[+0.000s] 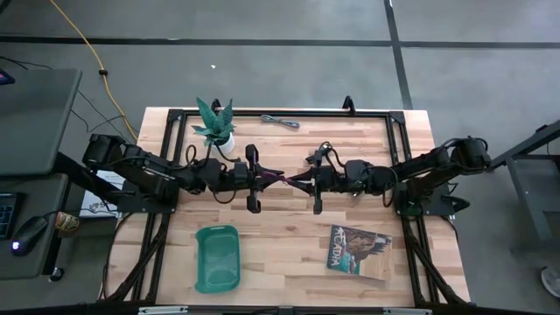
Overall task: Pick and place USB-C Cables
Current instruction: Put the pink USB cable into the green bin
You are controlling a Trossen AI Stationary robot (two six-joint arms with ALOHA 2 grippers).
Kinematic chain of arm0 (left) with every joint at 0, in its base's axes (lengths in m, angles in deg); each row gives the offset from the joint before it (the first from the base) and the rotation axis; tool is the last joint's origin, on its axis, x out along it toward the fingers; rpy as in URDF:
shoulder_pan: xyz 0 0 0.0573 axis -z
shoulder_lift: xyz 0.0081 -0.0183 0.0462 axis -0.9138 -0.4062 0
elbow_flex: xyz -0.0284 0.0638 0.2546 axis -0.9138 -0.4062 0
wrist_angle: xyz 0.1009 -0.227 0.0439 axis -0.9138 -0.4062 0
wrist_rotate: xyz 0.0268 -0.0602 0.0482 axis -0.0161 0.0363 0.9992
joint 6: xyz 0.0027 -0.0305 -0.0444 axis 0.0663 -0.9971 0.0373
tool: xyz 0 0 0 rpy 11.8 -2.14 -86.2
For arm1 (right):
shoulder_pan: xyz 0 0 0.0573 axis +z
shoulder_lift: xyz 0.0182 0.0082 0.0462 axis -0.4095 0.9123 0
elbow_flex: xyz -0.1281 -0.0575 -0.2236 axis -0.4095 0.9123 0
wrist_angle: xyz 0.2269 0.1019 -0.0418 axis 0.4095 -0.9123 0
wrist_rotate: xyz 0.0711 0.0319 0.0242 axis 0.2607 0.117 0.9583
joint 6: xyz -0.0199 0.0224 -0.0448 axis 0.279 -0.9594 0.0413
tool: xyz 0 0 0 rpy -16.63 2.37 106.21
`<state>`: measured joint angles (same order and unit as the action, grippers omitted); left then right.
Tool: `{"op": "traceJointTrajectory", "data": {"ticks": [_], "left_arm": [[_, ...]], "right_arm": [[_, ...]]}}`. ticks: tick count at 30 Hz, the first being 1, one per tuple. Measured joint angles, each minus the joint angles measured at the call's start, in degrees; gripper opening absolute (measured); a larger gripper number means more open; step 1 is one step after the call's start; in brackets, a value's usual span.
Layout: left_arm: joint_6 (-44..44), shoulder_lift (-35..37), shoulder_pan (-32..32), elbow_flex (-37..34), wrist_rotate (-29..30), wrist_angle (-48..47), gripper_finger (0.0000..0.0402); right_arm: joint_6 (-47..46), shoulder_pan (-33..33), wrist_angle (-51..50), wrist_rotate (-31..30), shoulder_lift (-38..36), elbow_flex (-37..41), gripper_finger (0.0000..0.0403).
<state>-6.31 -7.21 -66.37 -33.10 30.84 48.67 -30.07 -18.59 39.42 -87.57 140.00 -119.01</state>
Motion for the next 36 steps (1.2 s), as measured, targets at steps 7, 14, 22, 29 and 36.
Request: {"op": "traceJointTrajectory", "data": {"ticks": [7, 14, 22, 29, 36], "left_arm": [[0.0, 0.0, 0.0, 0.0, 0.03, -0.2, 0.0001], [0.0, 0.0, 0.0, -0.02, 0.16, -2.01, 0.0], [0.0, 0.28, 0.0, -0.05, 0.24, -2.38, 0.0], [0.0, 1.21, -0.02, -0.07, 0.27, -4.55, 0.0], [0.01, 7.74, -0.02, -0.05, 2.04, -14.45, 0.0]], "right_arm": [[-1.02, 0.0, -0.59, 0.01, 0.0, 0.0, 0.0056], [-1.51, 0.0, -2.22, -1.2, -0.71, 0.0, 0.0134], [-2.72, 0.0, -12.35, -1.92, -7.22, 0.0, 0.0234], [-2.56, 0.02, -26.39, -2.83, -14.57, 0.02, 0.0245], [-3.71, 0.11, -44.04, -4.33, -26.26, 0.61, 0.0245]]}}
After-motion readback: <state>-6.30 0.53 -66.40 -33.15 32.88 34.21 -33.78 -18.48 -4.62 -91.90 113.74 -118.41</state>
